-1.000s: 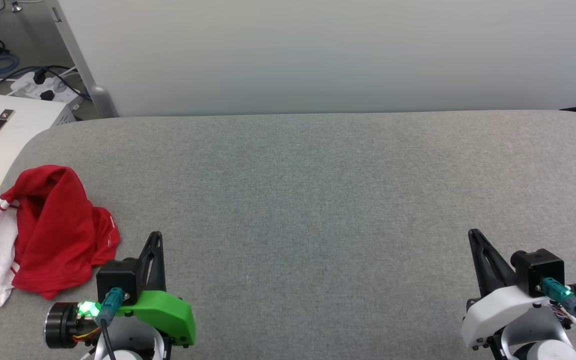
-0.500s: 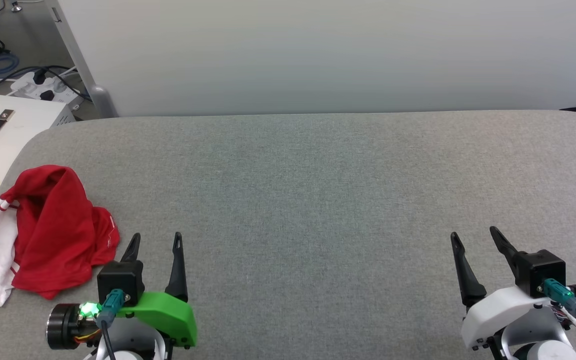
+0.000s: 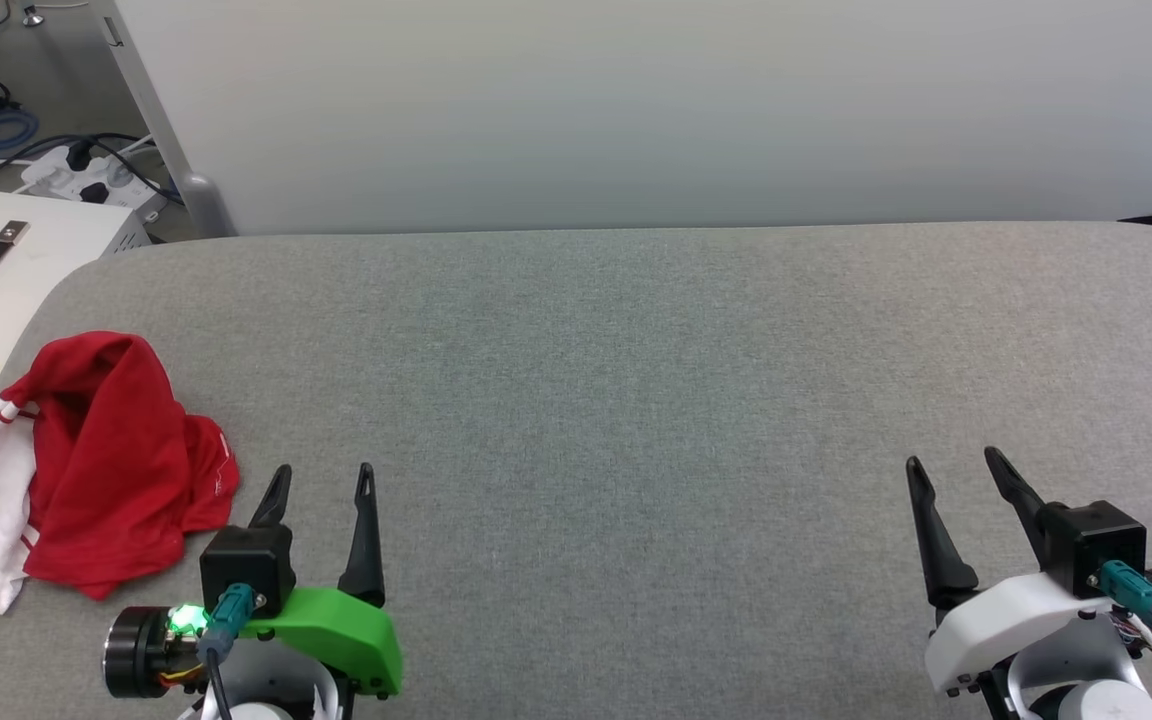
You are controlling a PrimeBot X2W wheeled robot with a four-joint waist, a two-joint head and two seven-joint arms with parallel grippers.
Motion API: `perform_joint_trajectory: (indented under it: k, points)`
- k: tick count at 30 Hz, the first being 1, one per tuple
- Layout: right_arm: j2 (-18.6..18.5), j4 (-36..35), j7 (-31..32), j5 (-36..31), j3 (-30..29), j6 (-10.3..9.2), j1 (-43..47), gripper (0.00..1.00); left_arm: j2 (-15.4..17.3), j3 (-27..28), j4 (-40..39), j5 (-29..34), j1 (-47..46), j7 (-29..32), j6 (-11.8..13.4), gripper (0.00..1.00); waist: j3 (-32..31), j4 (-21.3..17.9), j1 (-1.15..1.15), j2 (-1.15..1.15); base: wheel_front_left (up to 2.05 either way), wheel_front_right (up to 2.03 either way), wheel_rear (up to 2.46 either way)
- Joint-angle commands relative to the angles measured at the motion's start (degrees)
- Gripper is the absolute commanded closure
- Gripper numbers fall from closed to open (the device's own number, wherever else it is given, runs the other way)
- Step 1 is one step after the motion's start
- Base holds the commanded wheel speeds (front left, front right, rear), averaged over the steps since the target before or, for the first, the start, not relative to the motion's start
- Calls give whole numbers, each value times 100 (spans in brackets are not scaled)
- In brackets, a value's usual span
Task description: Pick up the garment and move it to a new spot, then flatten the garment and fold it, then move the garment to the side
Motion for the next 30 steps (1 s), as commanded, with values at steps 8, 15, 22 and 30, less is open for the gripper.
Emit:
perform_joint_trajectory:
  k: [8,15,22,30]
  points:
    - [-3,-126,-121,187,-36,-1,3,0,-8,-23,53,-115,-71,-149,-54,0,-6,-5,0,0,0,0,0]
    - [-4,-218,-165,306,-91,-1,33,0,-11,-45,117,-154,-93,-257,-76,0,-17,3,0,0,0,0,0]
    - [-4,-278,-187,351,-99,-2,54,0,-13,-55,160,-198,-124,-339,-95,0,-19,36,0,0,0,0,0]
    - [-4,-427,-162,329,-44,-2,86,0,-15,-28,201,-254,-193,-436,-97,0,22,295,0,0,0,0,0]
